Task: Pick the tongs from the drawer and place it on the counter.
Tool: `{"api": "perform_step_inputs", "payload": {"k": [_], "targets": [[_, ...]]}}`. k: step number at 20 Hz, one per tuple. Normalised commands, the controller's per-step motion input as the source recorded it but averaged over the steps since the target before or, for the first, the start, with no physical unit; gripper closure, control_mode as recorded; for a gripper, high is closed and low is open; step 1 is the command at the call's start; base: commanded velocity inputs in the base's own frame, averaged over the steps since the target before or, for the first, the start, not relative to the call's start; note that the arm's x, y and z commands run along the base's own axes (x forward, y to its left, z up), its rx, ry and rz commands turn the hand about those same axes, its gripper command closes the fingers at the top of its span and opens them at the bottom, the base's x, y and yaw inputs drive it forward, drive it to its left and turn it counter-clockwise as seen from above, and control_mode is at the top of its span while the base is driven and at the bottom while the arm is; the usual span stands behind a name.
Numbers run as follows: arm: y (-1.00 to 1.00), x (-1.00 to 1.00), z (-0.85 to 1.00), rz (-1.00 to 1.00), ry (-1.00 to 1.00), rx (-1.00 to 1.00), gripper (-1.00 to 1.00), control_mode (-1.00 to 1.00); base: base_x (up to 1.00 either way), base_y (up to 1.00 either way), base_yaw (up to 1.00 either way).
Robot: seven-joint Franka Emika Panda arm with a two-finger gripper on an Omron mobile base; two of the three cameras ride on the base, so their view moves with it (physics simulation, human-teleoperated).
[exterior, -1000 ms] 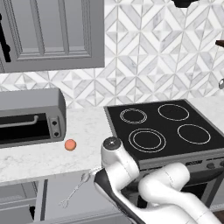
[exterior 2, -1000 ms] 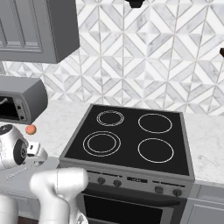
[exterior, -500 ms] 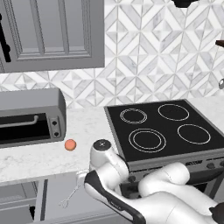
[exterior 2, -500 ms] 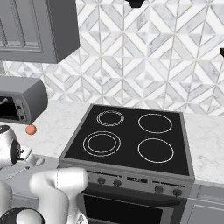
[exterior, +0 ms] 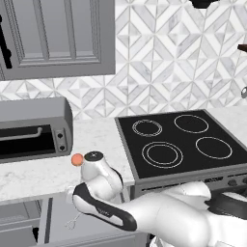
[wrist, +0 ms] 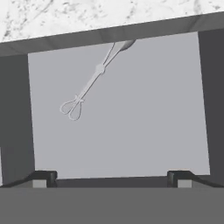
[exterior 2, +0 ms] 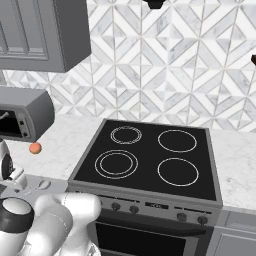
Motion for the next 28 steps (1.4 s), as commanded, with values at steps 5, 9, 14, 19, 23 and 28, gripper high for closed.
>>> {"api": "perform_step_inputs", "payload": {"k": [5,9,14,19,23,28], "targets": [[0.57,0.0,-0.08,-0.06,0.0,-0.03,-1.0,-1.0,0.0,0.0,0.0],[0.21,0.01,-0.03,-0.02,0.0,0.0,-1.0,-1.0,0.0,0.0,0.0],[0.0,0.08,-0.18,-0.01,0.0,-0.01,-1.0,-1.0,0.0,0.0,0.0],[0.0,0.13,-0.59,-0.02,-0.06,0.0,-1.0,-1.0,0.0,0.0,0.0],[0.0,0.12,-0.6,0.0,-0.06,0.0,-1.0,-1.0,0.0,0.0,0.0],[0.01,0.04,-0.38,0.0,0.0,0.0,-1.0,-1.0,0.0,0.0,0.0]]}}
